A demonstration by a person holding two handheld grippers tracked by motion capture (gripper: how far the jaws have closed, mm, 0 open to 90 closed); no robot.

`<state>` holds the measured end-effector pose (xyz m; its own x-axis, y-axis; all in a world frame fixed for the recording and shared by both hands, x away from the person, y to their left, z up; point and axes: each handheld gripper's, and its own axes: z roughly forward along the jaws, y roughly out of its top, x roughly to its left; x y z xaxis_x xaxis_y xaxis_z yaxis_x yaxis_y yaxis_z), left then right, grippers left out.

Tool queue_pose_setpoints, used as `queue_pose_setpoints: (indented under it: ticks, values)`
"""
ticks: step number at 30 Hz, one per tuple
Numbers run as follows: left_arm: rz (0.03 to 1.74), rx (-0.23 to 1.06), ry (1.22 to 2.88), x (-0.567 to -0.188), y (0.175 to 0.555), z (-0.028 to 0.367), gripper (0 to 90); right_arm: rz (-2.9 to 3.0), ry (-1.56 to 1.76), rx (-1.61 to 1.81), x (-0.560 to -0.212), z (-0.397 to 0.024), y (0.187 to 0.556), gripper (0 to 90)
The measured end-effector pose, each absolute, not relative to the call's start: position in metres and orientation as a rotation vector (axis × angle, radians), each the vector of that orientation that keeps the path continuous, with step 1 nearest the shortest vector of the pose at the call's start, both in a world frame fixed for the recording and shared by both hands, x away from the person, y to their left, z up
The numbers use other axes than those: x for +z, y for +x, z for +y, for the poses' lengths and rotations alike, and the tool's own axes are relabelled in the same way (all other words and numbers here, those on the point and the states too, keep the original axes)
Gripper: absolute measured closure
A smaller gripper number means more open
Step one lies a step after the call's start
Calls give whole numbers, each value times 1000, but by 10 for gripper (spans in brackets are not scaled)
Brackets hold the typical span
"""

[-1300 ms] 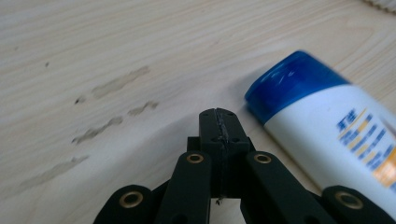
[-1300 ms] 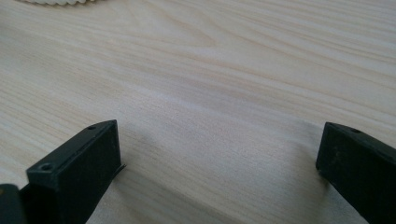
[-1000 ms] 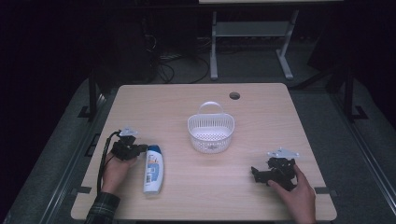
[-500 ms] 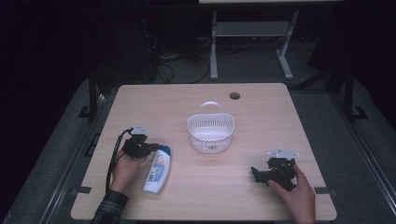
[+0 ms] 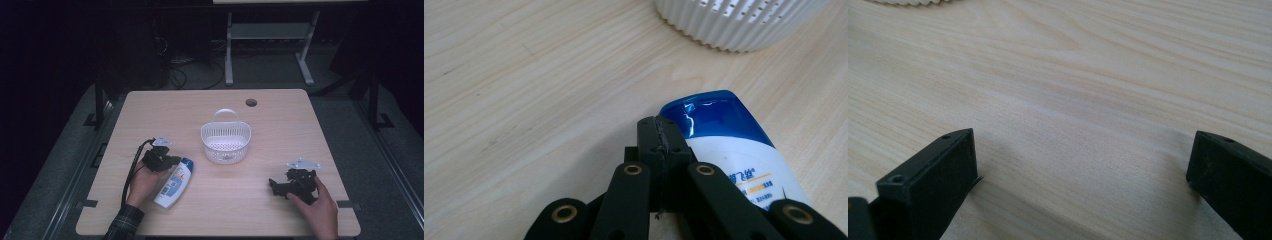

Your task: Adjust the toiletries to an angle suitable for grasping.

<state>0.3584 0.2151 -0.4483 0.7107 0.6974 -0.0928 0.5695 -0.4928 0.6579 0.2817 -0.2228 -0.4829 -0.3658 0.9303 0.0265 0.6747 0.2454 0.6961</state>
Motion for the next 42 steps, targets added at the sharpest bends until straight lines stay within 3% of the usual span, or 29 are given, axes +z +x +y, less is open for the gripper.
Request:
queue_pose_setpoints:
  ticks: [20, 30, 35, 42]
  values:
    - [856, 162, 2267, -446, 348, 189, 899, 2131, 1469, 886, -483, -223, 282, 0]
    - [887, 180, 2224, -436, 347, 205, 896, 2131, 1468, 886, -483, -223, 282, 0]
    - [914, 173, 2206, -430, 344, 217, 791, 2131, 1468, 886, -483, -223, 282, 0]
    - [903, 157, 2208, -421, 339, 223, 541, 2131, 1468, 886, -483, -223, 282, 0]
